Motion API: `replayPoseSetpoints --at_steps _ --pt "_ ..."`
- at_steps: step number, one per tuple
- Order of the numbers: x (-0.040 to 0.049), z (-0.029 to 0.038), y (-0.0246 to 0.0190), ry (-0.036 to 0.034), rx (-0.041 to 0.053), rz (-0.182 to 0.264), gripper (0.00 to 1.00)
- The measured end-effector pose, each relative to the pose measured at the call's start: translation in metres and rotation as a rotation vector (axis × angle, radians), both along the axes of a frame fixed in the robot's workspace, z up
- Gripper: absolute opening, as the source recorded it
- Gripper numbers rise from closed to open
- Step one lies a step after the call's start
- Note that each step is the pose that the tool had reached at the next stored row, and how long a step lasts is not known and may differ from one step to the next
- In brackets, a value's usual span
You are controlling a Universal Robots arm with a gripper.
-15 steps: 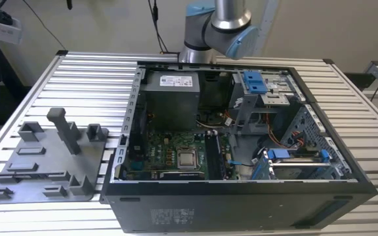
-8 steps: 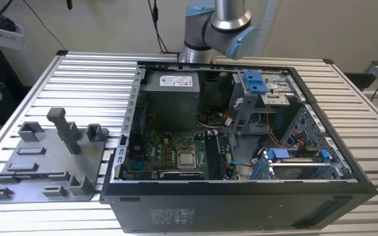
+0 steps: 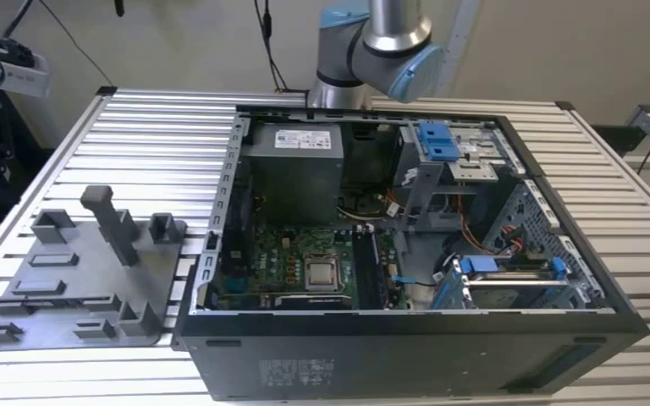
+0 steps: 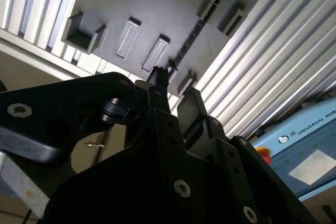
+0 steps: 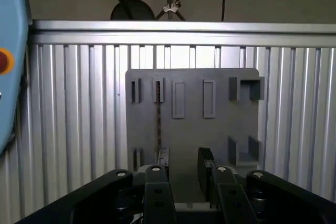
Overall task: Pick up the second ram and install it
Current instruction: 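Pick up the second ram and move it above second insertion slot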
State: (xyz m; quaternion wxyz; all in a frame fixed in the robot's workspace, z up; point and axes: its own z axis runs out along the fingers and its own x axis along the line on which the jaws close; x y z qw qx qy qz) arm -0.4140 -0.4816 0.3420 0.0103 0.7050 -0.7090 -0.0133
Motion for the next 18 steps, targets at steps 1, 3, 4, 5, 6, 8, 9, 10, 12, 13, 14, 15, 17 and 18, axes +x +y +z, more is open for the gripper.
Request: replayPoseSetpoints --at_steps 1,3,4,5,6,8,9,10,12,13,14,15,17,18 --pt "0.0000 -0.0008 0.0000 0.0000 0.0000 0.000 0.36" --pt "0.0000 -0.0012 0.0000 0.0002 -0.0002 0.000 0.36" --pt "0.0000 -0.0012 0.0000 0.0003 -0.0002 0.000 0.36" --pt "0.0000 -0.0013 0.0000 0.0002 -0.0002 0.000 0.36" --pt "0.0000 -0.0014 0.0000 0.0001 0.0000 0.000 0.36" --pt "0.0000 -0.0034 0.0000 -0.0003 0.0003 0.000 0.36" --pt "0.0000 -0.0046 0.0000 0.0000 -0.0001 0.000 0.36" --pt "0.0001 -0.0064 0.0000 0.0000 -0.0005 0.000 0.36" --pt "0.0000 -0.0100 0.0000 0.0000 -0.0015 0.000 0.36" --pt "0.0000 -0.0116 0.0000 -0.0001 -0.0021 0.000 0.36" --pt "0.0000 -0.0130 0.0000 0.0000 -0.0030 0.000 0.36" --pt "0.0000 -0.0140 0.0000 0.0000 -0.0036 0.000 0.36" --pt "0.0000 -0.0158 0.0001 0.0001 -0.0049 0.000 0.36" --pt "0.0000 -0.0167 0.0003 0.0002 -0.0061 0.000 0.36"
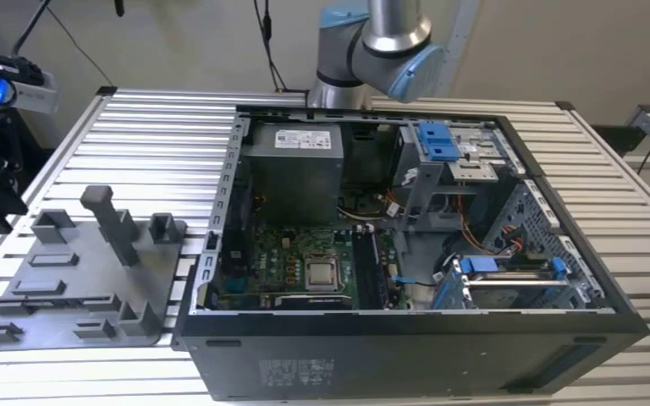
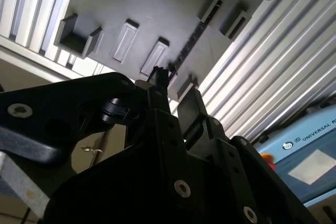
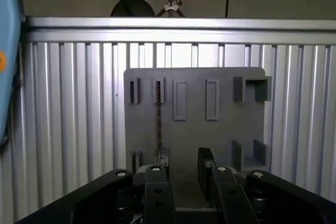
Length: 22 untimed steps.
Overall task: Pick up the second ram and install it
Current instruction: 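Pick up the second ram and move it above second insertion slot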
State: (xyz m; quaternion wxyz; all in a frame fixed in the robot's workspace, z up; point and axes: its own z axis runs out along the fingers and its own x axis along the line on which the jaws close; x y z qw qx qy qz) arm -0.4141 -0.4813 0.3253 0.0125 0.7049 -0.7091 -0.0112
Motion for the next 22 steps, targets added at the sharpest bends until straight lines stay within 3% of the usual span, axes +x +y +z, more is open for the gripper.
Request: replayPoseSetpoints --at_steps 5,10,16,22 --pt "-0.0002 -0.0061 0.0001 -0.0012 -0.0026 0.000 0.36" --pt "-0.0024 -0.0116 0.0002 -0.0241 -0.0045 0.001 0.36" --pt "-0.0091 -0.0183 0.0000 -0.0432 -0.0073 -0.001 0.36" --pt "-0.0092 -0.0229 -0.0044 -0.0455 -0.0075 -0.003 0.36"
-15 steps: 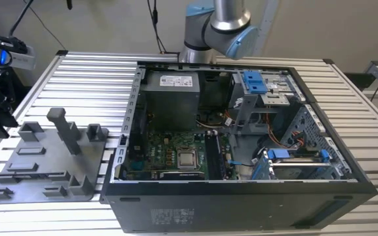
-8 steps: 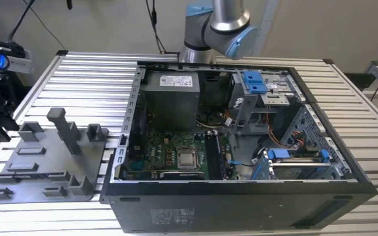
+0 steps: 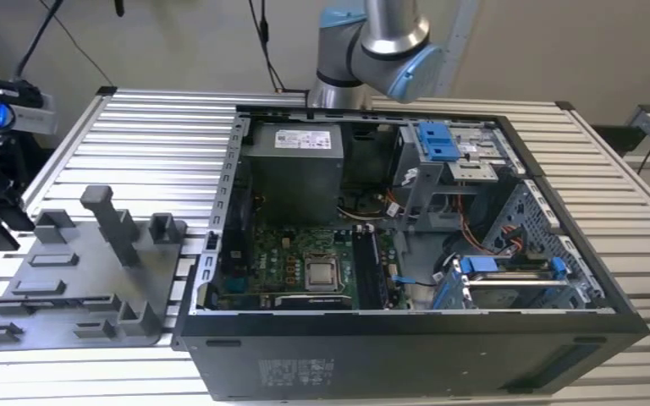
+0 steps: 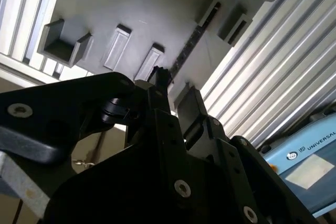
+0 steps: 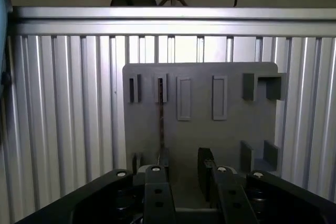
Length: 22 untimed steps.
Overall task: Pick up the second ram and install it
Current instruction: 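Pick up the second ram and move it above second insertion slot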
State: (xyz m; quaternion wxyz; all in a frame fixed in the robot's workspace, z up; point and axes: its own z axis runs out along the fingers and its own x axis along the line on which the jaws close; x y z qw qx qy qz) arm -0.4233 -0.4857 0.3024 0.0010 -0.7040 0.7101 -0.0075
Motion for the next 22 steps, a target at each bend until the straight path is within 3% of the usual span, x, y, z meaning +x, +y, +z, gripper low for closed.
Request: replayPoseSetpoints --at_steps 7,10,22 --pt "0.0000 -0.0057 -0.0162 0.0000 0.0000 -0.001 0.36" --pt "0.0001 -0.0093 -0.0204 -0.0001 0.0001 -0.001 0.36" --pt "0.0031 -0.0208 -0.0220 -0.0001 0.0001 -0.001 0.36"
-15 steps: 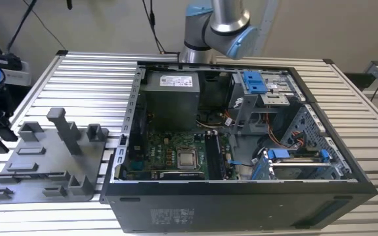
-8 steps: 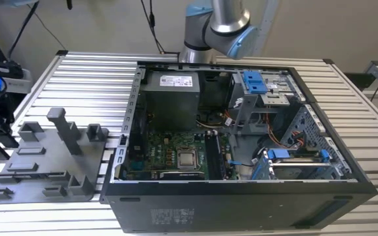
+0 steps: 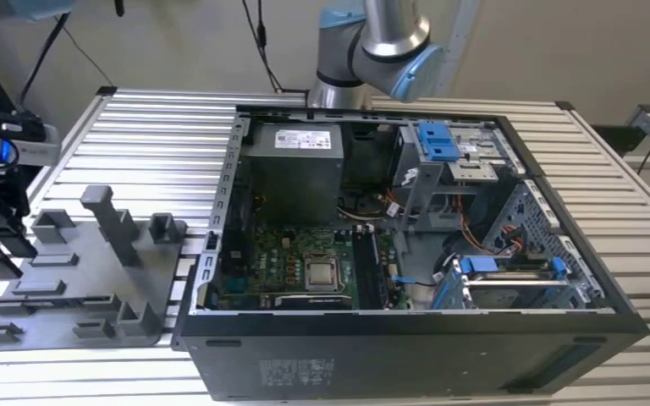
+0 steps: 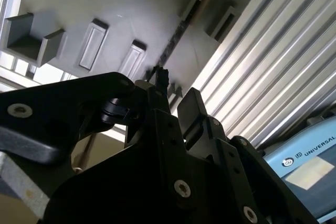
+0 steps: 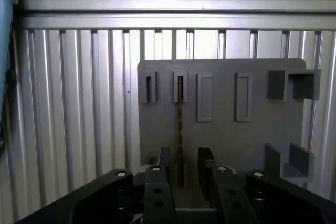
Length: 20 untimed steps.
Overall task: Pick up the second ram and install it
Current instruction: 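Pick up the second ram and move it above second insertion slot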
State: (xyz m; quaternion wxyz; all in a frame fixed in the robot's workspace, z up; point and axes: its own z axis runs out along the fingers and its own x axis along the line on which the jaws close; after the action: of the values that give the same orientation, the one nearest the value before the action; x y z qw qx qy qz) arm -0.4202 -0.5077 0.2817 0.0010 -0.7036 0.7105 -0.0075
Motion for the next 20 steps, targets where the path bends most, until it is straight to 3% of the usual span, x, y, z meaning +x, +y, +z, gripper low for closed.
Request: replayPoseSetpoints --at_steps 13,20 --pt "0.0001 -0.0031 0.0000 -0.0001 0.0001 0.000 0.36" --pt "0.0001 -0.0097 0.0000 0.0001 -0.0002 0.000 0.36"
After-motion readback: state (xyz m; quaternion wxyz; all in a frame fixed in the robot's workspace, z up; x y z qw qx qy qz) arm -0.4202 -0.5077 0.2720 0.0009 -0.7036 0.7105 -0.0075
